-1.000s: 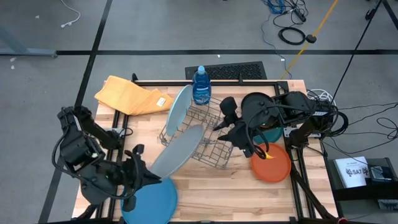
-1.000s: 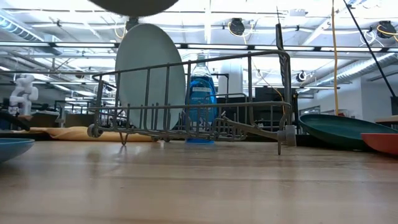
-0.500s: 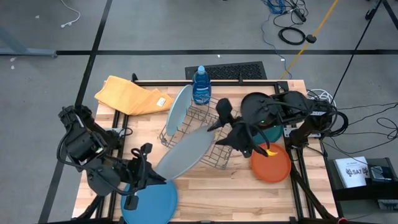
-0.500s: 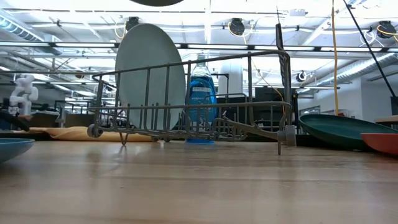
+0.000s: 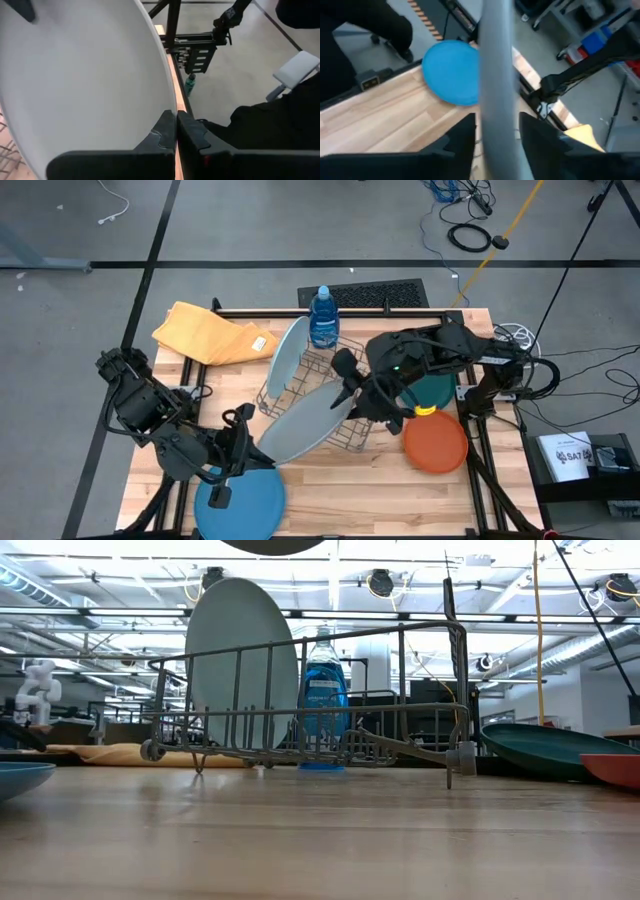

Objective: Sort dishes
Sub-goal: Put the gray plate into the dish rack

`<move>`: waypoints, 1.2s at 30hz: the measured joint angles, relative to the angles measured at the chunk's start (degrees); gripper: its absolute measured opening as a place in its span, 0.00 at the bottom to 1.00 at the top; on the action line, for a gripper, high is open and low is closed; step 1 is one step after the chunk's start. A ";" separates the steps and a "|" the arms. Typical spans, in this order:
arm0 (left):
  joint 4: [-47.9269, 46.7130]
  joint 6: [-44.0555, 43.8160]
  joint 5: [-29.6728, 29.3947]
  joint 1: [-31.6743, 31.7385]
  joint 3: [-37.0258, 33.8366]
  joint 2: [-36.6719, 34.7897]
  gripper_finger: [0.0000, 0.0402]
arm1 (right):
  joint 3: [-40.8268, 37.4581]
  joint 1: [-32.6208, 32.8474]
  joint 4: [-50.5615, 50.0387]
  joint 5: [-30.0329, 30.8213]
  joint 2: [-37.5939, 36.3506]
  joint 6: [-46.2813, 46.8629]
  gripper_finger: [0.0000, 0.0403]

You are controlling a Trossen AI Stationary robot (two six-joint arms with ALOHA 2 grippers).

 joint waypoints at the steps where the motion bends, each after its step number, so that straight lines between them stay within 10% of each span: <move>1: -0.02 0.27 0.01 0.27 0.00 0.00 0.00 | 0.00 0.01 -0.53 -0.06 0.31 -0.47 0.27; 6: -0.08 2.32 -1.38 0.47 0.00 0.00 0.00 | -0.04 0.02 -3.26 -0.13 0.68 -2.42 0.04; 19: -0.29 8.70 -10.32 -2.90 3.42 -1.80 0.29 | -0.07 0.02 -13.56 1.03 0.62 3.13 0.02; 36: -6.08 14.91 -44.00 -13.38 4.94 -10.91 0.33 | -0.05 0.18 -6.65 39.39 0.62 50.15 0.02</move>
